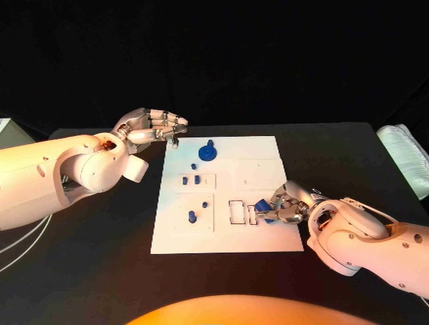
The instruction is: Assemble the parts on the task board
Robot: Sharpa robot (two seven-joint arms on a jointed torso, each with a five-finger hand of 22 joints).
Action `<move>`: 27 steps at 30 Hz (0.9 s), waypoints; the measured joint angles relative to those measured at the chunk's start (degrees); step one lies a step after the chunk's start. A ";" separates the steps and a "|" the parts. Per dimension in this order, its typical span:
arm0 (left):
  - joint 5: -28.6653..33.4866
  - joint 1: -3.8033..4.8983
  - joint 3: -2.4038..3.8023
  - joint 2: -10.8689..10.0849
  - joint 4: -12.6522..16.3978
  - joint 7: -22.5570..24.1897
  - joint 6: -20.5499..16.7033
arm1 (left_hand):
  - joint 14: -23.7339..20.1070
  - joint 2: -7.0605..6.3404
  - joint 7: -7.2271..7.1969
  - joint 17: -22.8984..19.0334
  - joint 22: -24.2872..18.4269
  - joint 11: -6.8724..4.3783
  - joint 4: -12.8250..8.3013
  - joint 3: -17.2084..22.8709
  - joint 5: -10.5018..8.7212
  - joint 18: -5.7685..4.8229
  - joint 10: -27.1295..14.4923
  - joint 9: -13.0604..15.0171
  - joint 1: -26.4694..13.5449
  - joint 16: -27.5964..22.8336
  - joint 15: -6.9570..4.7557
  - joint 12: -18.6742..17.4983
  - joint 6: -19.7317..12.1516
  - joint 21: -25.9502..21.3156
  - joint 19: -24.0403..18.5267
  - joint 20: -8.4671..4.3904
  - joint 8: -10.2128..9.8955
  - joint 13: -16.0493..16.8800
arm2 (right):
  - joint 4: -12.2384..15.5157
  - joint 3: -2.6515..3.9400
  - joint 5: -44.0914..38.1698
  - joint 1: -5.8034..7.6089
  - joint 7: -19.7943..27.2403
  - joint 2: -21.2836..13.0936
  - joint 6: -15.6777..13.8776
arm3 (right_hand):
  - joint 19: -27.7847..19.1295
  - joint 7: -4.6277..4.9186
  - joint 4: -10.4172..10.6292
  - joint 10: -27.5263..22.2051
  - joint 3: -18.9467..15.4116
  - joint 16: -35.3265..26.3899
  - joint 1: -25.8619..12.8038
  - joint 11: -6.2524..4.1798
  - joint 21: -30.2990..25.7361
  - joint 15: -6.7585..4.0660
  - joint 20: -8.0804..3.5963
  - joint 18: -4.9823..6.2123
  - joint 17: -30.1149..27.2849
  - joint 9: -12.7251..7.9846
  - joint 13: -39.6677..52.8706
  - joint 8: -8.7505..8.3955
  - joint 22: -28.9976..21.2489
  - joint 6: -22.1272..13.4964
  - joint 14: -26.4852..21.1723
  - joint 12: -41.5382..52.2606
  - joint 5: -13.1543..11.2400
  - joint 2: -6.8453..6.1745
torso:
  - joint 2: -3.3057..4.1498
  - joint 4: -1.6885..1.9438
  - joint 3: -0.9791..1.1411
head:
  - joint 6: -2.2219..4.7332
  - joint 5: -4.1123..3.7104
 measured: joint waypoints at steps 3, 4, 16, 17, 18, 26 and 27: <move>0.00 0.00 0.00 0.00 -0.04 -0.02 0.01 | 0.00 0.00 0.00 0.00 0.00 0.00 0.00 0.00 0.00 0.00 0.00 0.00 0.00 0.00 0.00 0.00 0.00 0.00 0.00 0.00 0.00 0.00 | 0.78 0.09 1.46 0.13 0.71 -0.49 -2.18 | 0.00 -0.15 -0.07 0.00 0.58 0.00 0.38 -0.41 0.00 -0.20 0.00 0.00 0.00 0.11 0.00 0.16 0.00 0.15 0.20 0.29 -0.09 0.38 | -0.02 0.00 0.01 | 0.05 -0.02; 0.00 0.00 0.00 0.00 -0.05 -0.03 0.01 | 0.00 0.00 0.00 0.00 0.00 0.00 0.00 0.00 0.00 0.00 0.00 0.00 0.00 0.00 0.00 0.00 0.00 0.00 0.00 0.00 0.00 0.00 | 1.02 0.15 1.88 0.29 0.95 -0.65 -2.87 | -0.02 -0.16 -0.04 0.00 0.78 0.07 0.51 -0.41 0.00 -0.20 -0.02 0.00 0.00 0.11 0.00 0.23 0.00 0.15 0.20 0.29 -0.13 0.51 | -0.03 0.00 -0.02 | 0.08 -0.07; 0.00 0.00 0.00 0.14 -0.11 -0.08 0.04 | 0.00 0.00 0.00 -0.01 -0.08 0.00 0.00 0.00 0.00 0.00 0.00 0.05 0.00 0.00 0.00 0.00 0.00 0.00 0.00 0.00 0.00 0.07 | 3.50 0.53 6.92 1.70 3.30 -0.77 -6.90 | -0.21 -0.18 0.06 0.00 1.17 0.28 1.04 -0.41 0.00 -0.33 -0.20 -0.01 0.00 0.11 0.00 0.31 -0.01 0.17 0.07 0.57 -0.34 1.04 | -0.01 0.00 -0.01 | 0.27 -0.12; 0.00 0.00 0.00 0.15 -0.12 -0.09 0.04 | 0.00 0.00 0.00 -0.01 -0.08 0.00 0.00 0.00 0.00 0.00 0.00 0.05 0.00 0.00 0.00 0.00 0.00 0.00 0.00 0.00 0.00 0.07 | 3.49 0.53 7.32 1.73 3.30 -0.50 -6.76 | -0.21 -0.18 0.06 0.00 1.16 0.28 1.04 -0.41 0.00 -0.40 -0.20 0.00 0.00 0.11 -0.01 0.31 -0.01 0.17 0.00 0.57 -0.35 1.04 | -0.01 -0.01 -0.02 | 0.26 -0.11; 0.00 0.00 0.00 0.16 -0.12 -0.09 0.04 | 0.00 0.00 0.00 -0.01 -0.08 0.00 0.00 0.00 0.00 0.00 0.00 0.05 0.01 0.00 0.00 0.00 0.00 0.00 0.00 0.00 0.00 0.07 | 3.42 0.54 7.81 1.76 3.30 -0.06 -6.47 | -0.21 -0.18 0.06 0.00 1.17 0.28 1.04 -0.41 0.00 -0.40 -0.20 -0.01 0.00 0.11 -0.01 0.30 -0.01 0.17 0.00 0.57 -0.35 1.04 | -0.01 -0.02 -0.03 | 0.22 -0.10; 0.00 0.00 0.00 0.35 -0.11 -0.13 0.06 | 0.00 0.00 0.00 -0.01 -0.08 0.00 0.00 0.00 0.00 0.00 0.00 0.04 0.01 0.00 0.00 0.00 0.00 0.00 0.00 0.00 0.00 0.06 | 2.16 0.41 10.43 1.74 3.03 3.21 -4.38 | -0.21 0.02 0.06 0.00 1.16 0.27 1.03 -0.41 0.00 -0.40 -0.20 0.00 -0.01 0.11 -0.01 0.20 -0.02 0.37 0.00 0.57 -0.35 1.03 | 0.09 0.01 -0.02 | 0.16 -0.13; 0.00 0.00 0.00 0.36 -0.10 -0.13 0.06 | 0.00 0.00 0.00 -0.01 -0.07 0.00 0.00 0.00 0.00 0.00 0.00 0.04 0.00 0.00 0.00 0.00 0.00 0.00 0.00 0.00 0.00 0.06 | 2.03 0.39 10.66 1.71 2.98 3.49 -4.25 | -0.21 0.02 0.07 0.00 1.16 0.28 1.03 -0.40 0.00 -0.40 -0.20 0.00 -0.01 0.11 -0.01 0.19 -0.02 0.38 0.00 0.57 -0.35 1.04 | 0.11 0.01 -0.01 | 0.18 -0.14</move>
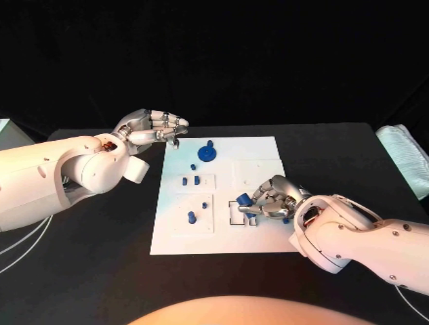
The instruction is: Assemble the parts on the task board
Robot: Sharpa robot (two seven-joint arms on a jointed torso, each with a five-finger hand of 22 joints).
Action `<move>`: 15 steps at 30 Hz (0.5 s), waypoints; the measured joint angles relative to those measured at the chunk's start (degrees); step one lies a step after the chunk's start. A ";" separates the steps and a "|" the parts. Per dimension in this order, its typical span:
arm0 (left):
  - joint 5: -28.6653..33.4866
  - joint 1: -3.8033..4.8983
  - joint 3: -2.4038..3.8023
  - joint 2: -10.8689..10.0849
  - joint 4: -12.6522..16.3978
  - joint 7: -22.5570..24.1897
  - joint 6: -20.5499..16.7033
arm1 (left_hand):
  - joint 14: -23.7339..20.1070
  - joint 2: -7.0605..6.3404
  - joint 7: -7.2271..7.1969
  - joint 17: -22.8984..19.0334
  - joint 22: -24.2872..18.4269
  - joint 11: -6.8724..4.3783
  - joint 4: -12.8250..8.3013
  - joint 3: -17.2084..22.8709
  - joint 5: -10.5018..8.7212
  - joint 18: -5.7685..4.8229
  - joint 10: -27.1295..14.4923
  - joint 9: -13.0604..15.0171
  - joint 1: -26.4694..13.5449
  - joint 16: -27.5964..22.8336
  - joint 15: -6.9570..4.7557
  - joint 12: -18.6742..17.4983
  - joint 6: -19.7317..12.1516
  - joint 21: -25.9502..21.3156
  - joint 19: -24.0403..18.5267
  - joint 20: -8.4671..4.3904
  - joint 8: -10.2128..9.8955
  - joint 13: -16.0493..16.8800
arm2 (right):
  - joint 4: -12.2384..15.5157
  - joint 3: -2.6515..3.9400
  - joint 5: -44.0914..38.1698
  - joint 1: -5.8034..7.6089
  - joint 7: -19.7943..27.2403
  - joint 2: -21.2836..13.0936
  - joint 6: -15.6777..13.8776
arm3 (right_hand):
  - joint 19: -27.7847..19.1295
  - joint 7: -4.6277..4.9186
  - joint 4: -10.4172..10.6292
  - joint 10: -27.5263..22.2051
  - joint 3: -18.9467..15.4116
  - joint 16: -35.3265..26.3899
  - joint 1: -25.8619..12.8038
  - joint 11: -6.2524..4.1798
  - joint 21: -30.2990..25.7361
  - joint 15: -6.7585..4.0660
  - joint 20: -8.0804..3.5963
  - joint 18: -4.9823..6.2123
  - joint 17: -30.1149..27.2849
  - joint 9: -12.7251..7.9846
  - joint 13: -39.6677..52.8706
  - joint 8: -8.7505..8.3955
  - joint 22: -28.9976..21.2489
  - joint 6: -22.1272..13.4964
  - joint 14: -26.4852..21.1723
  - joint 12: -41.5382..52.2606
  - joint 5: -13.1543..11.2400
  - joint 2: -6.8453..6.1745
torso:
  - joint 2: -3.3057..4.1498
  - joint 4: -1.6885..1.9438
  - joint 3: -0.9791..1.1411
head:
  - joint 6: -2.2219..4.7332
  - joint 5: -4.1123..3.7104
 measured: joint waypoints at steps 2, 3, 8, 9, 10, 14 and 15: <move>0.00 0.00 0.00 0.01 0.01 -0.01 0.00 | 0.00 0.00 0.00 0.00 0.00 0.00 0.00 0.00 0.00 0.00 0.00 0.00 0.00 0.00 0.00 0.00 0.00 0.00 0.00 0.00 0.00 0.00 | -0.23 -0.03 0.39 -0.07 -0.12 0.45 0.15 | 0.00 0.00 0.00 0.00 0.00 0.00 -0.02 0.00 0.00 0.00 0.00 0.00 0.00 0.00 0.00 0.00 0.00 0.00 0.00 0.00 -0.01 0.01 | 0.01 0.01 0.01 | 0.01 -0.01; 0.00 0.00 0.00 0.02 0.02 -0.02 0.00 | 0.00 0.00 0.00 0.00 0.00 0.00 0.00 0.00 0.00 0.00 0.00 0.00 0.00 0.00 0.00 0.00 0.00 0.00 0.00 0.00 0.00 0.00 | -0.41 -0.05 0.61 -0.11 -0.23 0.73 0.19 | 0.00 0.00 0.02 0.00 0.01 0.00 -0.03 0.00 0.00 0.00 0.00 0.00 0.00 0.00 0.00 -0.01 0.00 0.00 0.00 0.00 -0.04 0.02 | 0.01 0.01 0.01 | 0.02 -0.01; 0.00 0.00 0.00 0.04 0.02 -0.03 0.00 | 0.00 0.00 -0.21 0.08 -0.05 0.00 0.00 0.00 0.00 0.00 0.00 0.05 0.00 0.00 0.00 0.00 -0.21 -0.29 0.21 -0.21 0.00 -0.01 | -1.03 -0.06 1.03 -0.15 -0.63 1.62 0.19 | 0.00 0.00 0.16 0.00 0.16 0.00 -0.55 0.00 0.00 0.00 0.00 0.00 0.00 0.00 0.00 -0.20 -0.01 0.00 0.00 0.00 0.17 0.50 | 0.01 0.00 -0.01 | -0.02 0.17; 0.00 0.00 0.00 0.07 0.02 -0.04 0.01 | 0.00 0.00 -0.21 0.08 -0.05 0.00 0.00 0.00 0.00 0.00 0.00 0.05 0.00 0.00 0.00 0.00 -0.21 -0.29 0.21 -0.20 0.00 -0.01 | -1.21 -0.06 1.10 -0.16 -0.75 1.82 0.19 | 0.00 0.00 0.17 0.00 0.16 0.00 -0.89 0.00 0.00 0.00 0.00 0.00 0.00 0.00 0.00 -0.19 -0.01 0.00 0.00 0.00 0.17 0.52 | 0.00 0.00 0.00 | -0.03 0.25; 0.00 0.00 0.00 0.08 0.02 -0.04 0.01 | 0.00 0.00 -0.22 0.08 -0.05 0.00 0.00 0.00 0.00 0.00 0.00 0.05 0.00 0.00 0.00 0.00 -0.21 -0.29 0.21 -0.20 0.00 -0.01 | -1.34 -0.06 1.13 -0.16 -0.84 1.95 0.19 | 0.00 0.00 0.17 0.00 0.16 0.00 -0.97 0.00 0.00 0.00 0.00 0.00 0.00 0.00 0.00 -0.17 -0.01 0.00 0.00 0.00 0.17 0.45 | -0.01 0.00 -0.01 | -0.03 0.29; 0.01 0.00 0.00 0.08 0.03 -0.06 0.03 | 0.00 0.00 -0.21 0.08 -0.05 0.00 0.00 0.00 0.00 0.00 0.00 0.05 0.00 0.00 0.00 0.00 -0.21 -0.29 0.21 -0.20 0.00 -0.01 | -1.78 -0.06 1.18 -0.17 -1.25 2.29 0.29 | 0.00 -0.01 0.17 0.00 0.16 0.00 -1.27 0.00 0.00 0.00 0.00 0.00 0.00 0.00 0.00 0.07 -0.01 0.01 0.00 0.00 0.17 0.15 | -0.02 0.03 0.00 | -0.12 0.40; 0.01 0.00 0.00 0.06 0.03 -0.07 0.03 | 0.00 0.00 -0.22 0.08 -0.05 0.00 0.00 0.00 0.00 0.00 0.00 0.05 0.00 0.00 0.00 0.00 -0.21 -0.29 0.21 -0.20 0.00 -0.01 | -1.89 -0.07 1.18 -0.17 -1.39 2.39 0.39 | 0.00 -0.01 0.17 0.00 0.16 0.00 -1.49 0.01 0.00 0.00 0.00 0.00 0.00 0.00 0.00 0.08 -0.01 0.01 0.00 0.00 0.17 0.37 | -0.02 0.02 0.00 | -0.15 0.44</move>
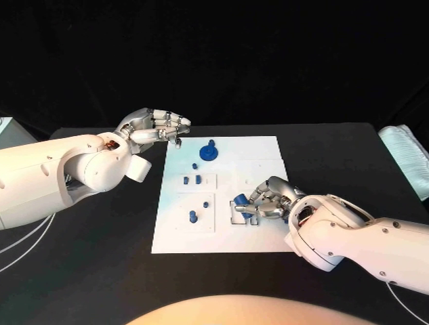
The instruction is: Assemble the parts on the task board
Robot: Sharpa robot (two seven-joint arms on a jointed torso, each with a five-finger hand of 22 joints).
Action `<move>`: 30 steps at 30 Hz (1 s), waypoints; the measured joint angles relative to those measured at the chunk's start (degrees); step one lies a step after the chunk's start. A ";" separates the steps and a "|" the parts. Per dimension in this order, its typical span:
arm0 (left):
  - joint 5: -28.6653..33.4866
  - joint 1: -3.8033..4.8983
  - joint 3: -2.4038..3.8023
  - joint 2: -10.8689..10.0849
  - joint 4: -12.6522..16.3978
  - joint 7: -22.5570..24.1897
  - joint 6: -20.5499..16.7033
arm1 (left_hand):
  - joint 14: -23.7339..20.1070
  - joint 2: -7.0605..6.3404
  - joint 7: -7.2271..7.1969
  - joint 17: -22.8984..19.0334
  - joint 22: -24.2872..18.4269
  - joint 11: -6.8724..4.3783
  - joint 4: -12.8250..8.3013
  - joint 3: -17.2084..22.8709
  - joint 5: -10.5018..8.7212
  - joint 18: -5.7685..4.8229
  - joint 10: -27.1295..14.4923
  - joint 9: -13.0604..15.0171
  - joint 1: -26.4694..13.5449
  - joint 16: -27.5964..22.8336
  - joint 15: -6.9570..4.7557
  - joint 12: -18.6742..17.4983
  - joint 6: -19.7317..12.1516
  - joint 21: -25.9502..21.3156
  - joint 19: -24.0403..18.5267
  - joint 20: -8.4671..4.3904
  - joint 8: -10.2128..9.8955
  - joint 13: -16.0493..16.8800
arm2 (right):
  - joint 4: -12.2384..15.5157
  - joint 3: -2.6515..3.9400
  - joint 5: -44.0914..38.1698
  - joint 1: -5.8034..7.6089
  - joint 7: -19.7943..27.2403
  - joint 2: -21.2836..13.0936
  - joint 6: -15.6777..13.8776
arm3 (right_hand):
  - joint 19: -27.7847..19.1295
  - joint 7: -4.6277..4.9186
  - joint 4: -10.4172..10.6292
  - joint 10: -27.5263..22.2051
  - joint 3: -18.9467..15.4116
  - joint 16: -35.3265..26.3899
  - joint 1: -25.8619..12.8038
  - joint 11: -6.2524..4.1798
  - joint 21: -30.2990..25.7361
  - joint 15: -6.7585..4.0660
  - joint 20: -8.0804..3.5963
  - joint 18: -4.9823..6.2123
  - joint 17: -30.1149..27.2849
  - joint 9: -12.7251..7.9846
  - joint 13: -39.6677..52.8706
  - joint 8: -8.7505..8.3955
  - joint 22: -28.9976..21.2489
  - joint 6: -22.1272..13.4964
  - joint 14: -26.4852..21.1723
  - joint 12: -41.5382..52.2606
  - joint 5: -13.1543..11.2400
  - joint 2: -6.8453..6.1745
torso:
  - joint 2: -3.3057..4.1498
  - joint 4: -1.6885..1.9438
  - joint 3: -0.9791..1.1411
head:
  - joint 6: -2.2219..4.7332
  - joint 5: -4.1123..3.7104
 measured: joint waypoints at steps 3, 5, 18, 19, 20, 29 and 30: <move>0.00 0.00 0.00 -0.08 0.00 -0.03 0.01 | 0.00 0.00 0.00 0.00 0.00 0.00 0.00 0.00 0.00 0.00 0.00 0.00 0.00 0.00 0.00 0.00 0.00 0.00 0.00 0.00 0.00 0.00 | -0.19 -0.01 0.00 0.00 -0.28 0.17 0.36 | 0.00 0.00 0.00 0.00 0.00 0.00 -0.40 0.00 0.00 0.00 0.00 0.00 0.00 0.00 0.00 0.05 0.00 0.01 0.00 0.00 0.00 -0.39 | 0.00 -0.02 0.01 | -0.10 0.09; 0.00 0.00 0.00 -0.11 0.00 -0.05 0.01 | 0.00 0.00 0.00 0.00 0.00 0.00 0.00 0.00 0.00 0.00 0.00 0.00 0.00 0.00 0.00 0.00 0.00 0.00 0.00 0.00 0.00 0.01 | -0.24 -0.02 -0.02 -0.01 -0.48 0.25 0.75 | 0.00 -0.01 0.00 0.00 0.00 0.00 -0.45 0.00 0.00 0.00 0.00 0.00 0.00 0.00 0.00 0.07 -0.01 0.01 0.00 0.00 0.00 -0.45 | 0.01 -0.05 0.01 | -0.19 0.18; 0.00 0.00 0.00 -0.24 0.06 -0.20 0.04 | 0.00 0.00 0.00 -0.01 0.00 0.00 0.00 0.00 0.00 0.00 0.00 -0.01 0.00 0.00 0.00 0.00 0.00 0.00 0.00 0.00 0.00 0.05 | -0.21 -0.02 -0.22 0.02 -1.34 0.33 3.09 | 0.21 -0.10 -0.17 0.00 0.17 0.00 -0.28 0.00 0.00 0.00 -0.20 0.00 0.00 0.00 0.00 0.10 -0.01 0.10 0.00 0.00 0.00 -1.07 | 0.04 -0.11 0.06 | -0.51 0.34; 0.00 0.00 0.00 -0.25 0.06 -0.21 0.04 | 0.00 0.00 0.00 -0.01 0.00 0.00 0.00 0.00 0.00 0.00 0.00 -0.01 0.00 0.00 0.00 0.00 0.00 0.00 0.00 0.00 0.00 0.05 | -0.21 -0.01 -0.25 0.02 -1.37 0.34 3.15 | 0.21 -0.10 -0.17 0.00 0.17 0.00 -0.28 0.00 0.00 0.00 -0.20 0.00 0.00 -0.01 0.00 0.10 -0.01 0.11 0.00 0.00 0.00 -1.07 | 0.04 -0.11 0.07 | -0.51 0.35; 0.00 0.00 0.00 -0.25 0.07 -0.22 0.04 | 0.00 0.00 0.00 -0.01 0.00 0.00 0.00 0.00 0.00 0.00 0.00 -0.01 0.00 0.00 0.00 0.00 0.00 0.00 0.00 0.00 0.00 0.05 | -0.23 -0.01 -0.28 0.03 -1.39 0.37 3.18 | 0.21 -0.10 -0.15 0.00 0.19 0.00 -0.29 0.00 0.00 0.00 -0.20 0.00 0.00 -0.01 0.00 0.10 -0.01 0.11 0.00 0.00 0.00 -1.08 | 0.03 -0.11 0.07 | -0.51 0.35; 0.00 0.00 0.00 -0.34 0.10 -0.29 0.05 | 0.00 0.01 0.00 0.00 -0.03 0.00 0.00 0.00 0.00 0.00 0.00 0.03 -0.01 0.00 0.00 0.00 0.00 0.00 0.07 0.07 0.00 0.04 | -0.87 -0.08 -0.91 -0.02 -1.62 0.96 3.12 | 0.21 -0.79 0.22 0.02 1.06 0.00 -4.12 -0.41 0.00 0.00 -0.20 0.00 0.00 -0.07 -0.01 0.10 0.03 0.80 0.00 0.00 -0.01 -1.34 | 0.04 -0.06 0.04 | -0.35 0.31; 0.00 0.00 0.00 -0.35 0.11 -0.30 0.05 | 0.00 0.18 0.00 0.05 -0.08 0.00 0.00 0.00 0.00 0.00 0.00 0.04 -0.18 0.00 0.00 0.00 0.00 0.00 0.21 0.22 0.00 0.04 | -0.92 -0.08 -0.97 -0.02 -1.65 1.05 3.13 | 0.21 -0.89 0.23 0.02 1.02 0.00 -5.43 -0.41 0.00 0.00 -0.20 0.00 -0.01 -0.07 -0.01 0.11 0.03 0.90 0.00 0.00 0.00 -1.32 | 0.05 -0.05 0.04 | -0.34 0.29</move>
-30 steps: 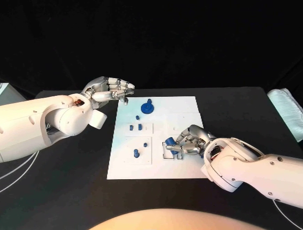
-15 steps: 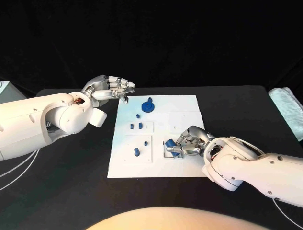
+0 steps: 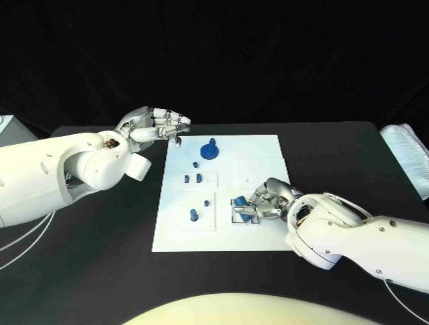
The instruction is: Assemble the parts on the task board
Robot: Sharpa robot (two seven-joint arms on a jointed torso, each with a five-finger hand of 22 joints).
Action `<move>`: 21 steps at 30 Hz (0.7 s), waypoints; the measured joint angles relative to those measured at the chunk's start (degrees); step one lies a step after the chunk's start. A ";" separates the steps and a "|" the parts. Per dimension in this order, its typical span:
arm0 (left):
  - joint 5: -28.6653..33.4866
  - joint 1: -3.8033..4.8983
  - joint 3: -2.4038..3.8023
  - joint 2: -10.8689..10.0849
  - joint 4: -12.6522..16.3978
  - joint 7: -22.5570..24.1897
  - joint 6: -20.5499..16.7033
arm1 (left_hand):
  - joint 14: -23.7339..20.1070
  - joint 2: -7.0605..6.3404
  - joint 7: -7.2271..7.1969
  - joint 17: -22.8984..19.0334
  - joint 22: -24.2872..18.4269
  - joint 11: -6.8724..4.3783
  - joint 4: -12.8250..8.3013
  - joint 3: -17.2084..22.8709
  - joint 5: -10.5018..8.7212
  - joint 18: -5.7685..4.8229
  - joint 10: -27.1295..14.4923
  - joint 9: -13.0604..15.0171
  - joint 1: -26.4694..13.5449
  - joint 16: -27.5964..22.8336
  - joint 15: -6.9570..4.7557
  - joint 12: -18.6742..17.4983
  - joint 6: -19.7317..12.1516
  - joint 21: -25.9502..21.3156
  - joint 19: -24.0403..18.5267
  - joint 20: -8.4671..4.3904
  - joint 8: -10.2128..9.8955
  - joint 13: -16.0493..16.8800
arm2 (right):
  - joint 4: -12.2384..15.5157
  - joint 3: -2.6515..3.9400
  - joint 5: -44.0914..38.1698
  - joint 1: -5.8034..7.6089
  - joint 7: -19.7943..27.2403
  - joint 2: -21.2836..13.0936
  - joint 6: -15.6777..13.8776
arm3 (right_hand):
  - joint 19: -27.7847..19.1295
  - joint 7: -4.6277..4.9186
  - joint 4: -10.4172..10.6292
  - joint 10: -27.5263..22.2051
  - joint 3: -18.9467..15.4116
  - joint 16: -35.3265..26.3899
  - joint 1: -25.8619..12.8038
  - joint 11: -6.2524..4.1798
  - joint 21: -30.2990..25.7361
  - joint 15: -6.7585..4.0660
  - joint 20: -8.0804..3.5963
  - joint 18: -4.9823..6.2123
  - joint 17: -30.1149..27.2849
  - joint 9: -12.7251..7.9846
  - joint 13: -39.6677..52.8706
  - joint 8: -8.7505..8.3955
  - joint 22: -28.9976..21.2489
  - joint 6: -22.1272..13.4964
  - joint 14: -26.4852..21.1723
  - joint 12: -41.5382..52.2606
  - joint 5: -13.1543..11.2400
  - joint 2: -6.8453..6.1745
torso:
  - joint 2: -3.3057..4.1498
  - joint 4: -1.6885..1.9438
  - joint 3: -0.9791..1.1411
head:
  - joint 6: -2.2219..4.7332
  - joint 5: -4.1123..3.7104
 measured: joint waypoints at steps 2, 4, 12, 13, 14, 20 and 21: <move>0.00 0.00 0.00 -0.01 0.01 -0.02 0.00 | 0.00 0.05 0.00 0.00 0.00 0.00 0.00 0.00 0.00 0.00 0.00 0.00 -0.05 0.00 0.00 0.00 0.00 0.00 0.00 0.00 0.00 0.00 | -0.13 0.00 -0.16 0.00 -0.06 0.20 0.07 | 0.00 -0.20 -0.04 0.00 -1.75 0.00 -2.42 0.00 0.00 0.00 0.00 0.00 0.00 0.12 0.00 0.25 0.00 0.20 0.00 0.00 0.01 0.55 | 0.00 0.00 0.00 | 0.01 -0.01; 0.00 0.00 0.00 -0.04 0.03 -0.03 0.00 | 0.00 0.04 0.00 0.00 0.00 0.00 0.00 0.00 0.00 0.00 0.00 0.00 -0.05 0.00 0.00 0.00 0.00 0.00 0.00 0.00 0.00 0.00 | -0.26 0.00 -0.33 0.00 -0.13 0.34 0.23 | 0.00 0.02 -0.03 0.00 -3.41 0.00 -3.93 0.00 0.00 0.00 0.00 0.00 0.00 0.13 0.00 0.31 0.00 -0.02 0.00 -0.37 0.01 0.84 | 0.01 0.01 0.00 | 0.01 -0.01; 0.00 0.00 0.00 -0.11 0.03 -0.10 0.00 | 0.00 0.05 0.00 0.00 0.00 0.00 0.00 0.00 0.00 0.00 0.00 0.05 -0.04 0.00 0.00 0.00 0.00 0.00 0.00 0.00 0.00 -0.01 | -0.47 0.01 -1.20 0.01 -0.33 0.54 1.06 | 0.00 0.44 0.18 0.00 -6.00 0.00 -10.48 0.00 0.00 0.00 0.00 0.00 0.00 0.07 0.00 0.51 -0.01 -0.45 0.00 -1.38 0.01 -1.17 | 0.03 -0.03 0.00 | -0.15 0.08; 0.00 0.00 0.00 -0.11 0.03 -0.11 0.00 | 0.00 0.04 0.00 0.00 0.00 0.00 0.00 0.00 0.00 0.00 0.00 0.04 -0.05 0.00 0.00 0.00 0.00 0.00 0.00 0.00 0.18 -0.01 | -0.47 0.01 -1.40 0.01 -0.35 0.54 1.19 | 0.00 0.44 0.28 -0.01 -5.90 0.00 -11.08 0.00 0.00 0.00 0.00 0.00 0.00 0.07 0.00 0.51 -0.01 -0.45 0.00 -1.61 0.01 -1.77 | 0.01 -0.04 0.02 | -0.16 0.08; 0.00 0.00 0.00 -0.12 0.03 -0.12 0.00 | 0.00 0.05 0.00 -0.01 0.00 0.00 0.00 0.00 0.00 0.00 0.00 0.04 -0.04 0.00 0.00 0.00 0.00 0.00 -0.01 0.00 0.24 0.00 | -0.47 0.01 -1.56 0.01 -0.36 0.54 1.30 | 0.00 0.46 0.32 -0.01 -5.83 0.00 -11.08 0.00 0.00 0.00 0.00 0.00 0.00 0.07 0.00 0.51 -0.01 -0.47 0.00 -1.61 0.01 -1.76 | -0.01 -0.04 0.03 | -0.20 0.08; 0.00 0.00 0.00 -0.13 0.02 -0.17 0.01 | 0.00 0.04 0.00 -0.01 0.00 0.00 0.00 0.00 0.00 0.00 0.00 0.04 -0.05 0.00 0.00 0.00 0.00 0.00 -0.01 -0.01 0.24 0.04 | -0.10 0.01 -2.56 -0.04 -0.37 0.11 1.65 | 0.00 0.71 0.15 -0.01 -5.17 0.00 -11.82 0.00 0.00 0.00 0.00 0.00 0.00 0.06 0.00 0.50 -0.01 -0.72 0.00 -1.91 0.01 -2.50 | -0.08 -0.04 0.04 | -0.30 0.04; 0.00 0.00 0.00 -0.13 0.01 -0.18 0.01 | 0.00 0.04 0.00 -0.01 0.00 0.00 0.00 0.00 0.00 0.00 0.00 0.04 -0.04 0.00 0.00 0.00 0.00 0.00 -0.01 -0.01 0.24 0.04 | -0.01 0.01 -2.70 -0.06 -0.36 -0.02 1.65 | 0.00 0.71 0.19 -0.01 -4.78 0.00 -11.79 0.00 0.00 0.00 0.00 0.00 0.00 0.06 0.00 0.50 -0.01 -0.72 0.00 -1.91 0.01 -2.53 | -0.08 -0.05 0.04 | -0.30 0.04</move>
